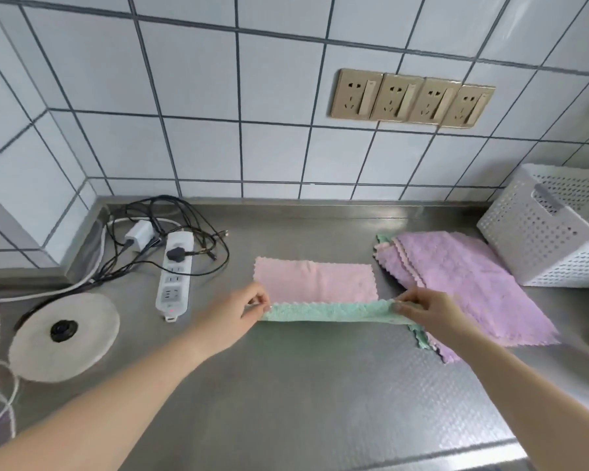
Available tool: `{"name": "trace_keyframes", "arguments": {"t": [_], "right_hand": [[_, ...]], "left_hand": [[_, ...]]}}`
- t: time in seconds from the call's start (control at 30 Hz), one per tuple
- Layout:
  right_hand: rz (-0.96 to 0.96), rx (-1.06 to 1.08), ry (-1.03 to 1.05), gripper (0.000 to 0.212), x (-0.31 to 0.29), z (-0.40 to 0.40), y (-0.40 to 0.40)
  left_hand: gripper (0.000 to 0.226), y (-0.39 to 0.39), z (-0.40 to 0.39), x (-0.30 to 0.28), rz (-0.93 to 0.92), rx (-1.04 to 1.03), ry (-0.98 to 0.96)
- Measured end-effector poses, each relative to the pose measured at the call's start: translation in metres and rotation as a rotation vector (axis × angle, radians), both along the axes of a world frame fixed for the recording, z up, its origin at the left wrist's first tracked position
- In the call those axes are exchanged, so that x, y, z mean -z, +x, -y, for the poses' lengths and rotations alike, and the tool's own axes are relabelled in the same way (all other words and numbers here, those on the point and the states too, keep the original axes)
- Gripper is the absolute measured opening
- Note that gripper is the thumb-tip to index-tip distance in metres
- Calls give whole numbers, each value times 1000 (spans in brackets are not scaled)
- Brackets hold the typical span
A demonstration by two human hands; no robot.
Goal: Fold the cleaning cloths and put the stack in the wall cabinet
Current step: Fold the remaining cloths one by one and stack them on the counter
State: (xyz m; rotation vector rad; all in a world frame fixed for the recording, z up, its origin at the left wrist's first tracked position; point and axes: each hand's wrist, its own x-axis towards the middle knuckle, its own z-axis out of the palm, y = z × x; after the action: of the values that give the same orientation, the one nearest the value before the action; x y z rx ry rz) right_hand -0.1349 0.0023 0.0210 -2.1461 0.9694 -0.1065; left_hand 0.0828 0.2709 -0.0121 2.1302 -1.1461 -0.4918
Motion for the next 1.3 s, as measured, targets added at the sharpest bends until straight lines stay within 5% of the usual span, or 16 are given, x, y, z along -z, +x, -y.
{"name": "trace_keyframes", "arguments": {"t": [0.17,0.4,0.83,1.3], "right_hand": [[-87,-258,48,12,36,36,4],[18,-335,207,9,79,67,12],[74,-466,-181,15,121,52,-16],[259,-367,-208,4,132,6,-143]], "left_hand": [[18,-45,6,32,-105,-204,74],[21,-85,21,69,-105,-481,22],[13,-102,15,106,206,-445,-94],[6,-217,-35,108,136,-404,-315]]}}
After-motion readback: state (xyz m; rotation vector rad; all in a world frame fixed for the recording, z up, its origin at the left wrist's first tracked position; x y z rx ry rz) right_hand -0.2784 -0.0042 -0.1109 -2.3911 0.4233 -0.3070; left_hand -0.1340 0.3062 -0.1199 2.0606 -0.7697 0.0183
